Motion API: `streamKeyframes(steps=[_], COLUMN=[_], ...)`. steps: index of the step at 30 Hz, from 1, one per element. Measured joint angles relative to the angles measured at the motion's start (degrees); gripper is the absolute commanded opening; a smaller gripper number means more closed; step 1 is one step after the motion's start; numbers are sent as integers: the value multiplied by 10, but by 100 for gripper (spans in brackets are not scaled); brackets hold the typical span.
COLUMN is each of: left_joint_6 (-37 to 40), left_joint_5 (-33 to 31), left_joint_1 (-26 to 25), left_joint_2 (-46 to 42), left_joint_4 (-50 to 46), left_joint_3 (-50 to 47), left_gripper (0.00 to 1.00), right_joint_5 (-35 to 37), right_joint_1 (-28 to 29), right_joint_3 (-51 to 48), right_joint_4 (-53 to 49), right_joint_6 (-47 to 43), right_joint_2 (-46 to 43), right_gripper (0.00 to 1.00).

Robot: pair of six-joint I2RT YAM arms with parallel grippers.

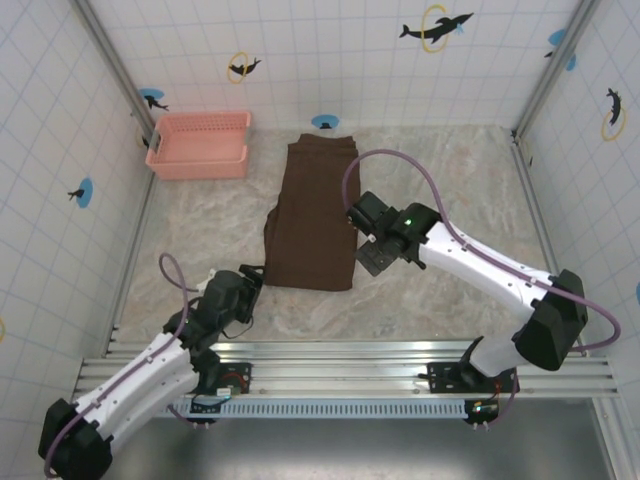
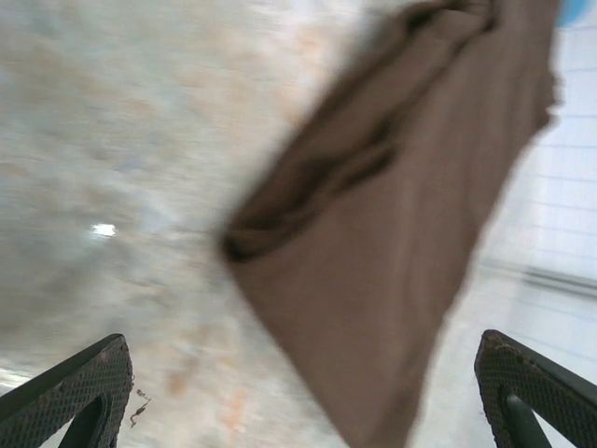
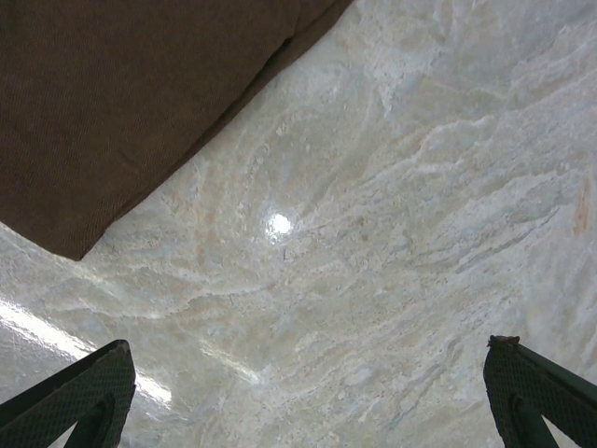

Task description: Roll up the long pants

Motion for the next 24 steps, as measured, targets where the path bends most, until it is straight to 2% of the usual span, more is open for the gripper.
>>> streamKeyframes(steps=[3,7,12,18,24], left_joint_6=[-21,-53,-97,-135,-157], left_joint_5=[-13,-31,-60,-95,-138], left_joint_1=[-20,-41,-70,-85,-86], left_joint_2=[66,127,198,238,255], left_joint_4=[9,65,158,227,308], left_joint_3=[1,9,8,-3,-34], left_gripper=[95,94,84,78,81], right_joint_5=[-1,-1,-1,-1,-3], right_joint_1=[0,0,0,3,3], right_joint_3=[-8,-12,-23,-39,-52], right_joint_4=[1,1,1,1,1], right_joint_6=[8,18,26,31,34], right_joint_2=[-3,-15,-27,-30,-47], right_gripper=[99,99,99,99,99])
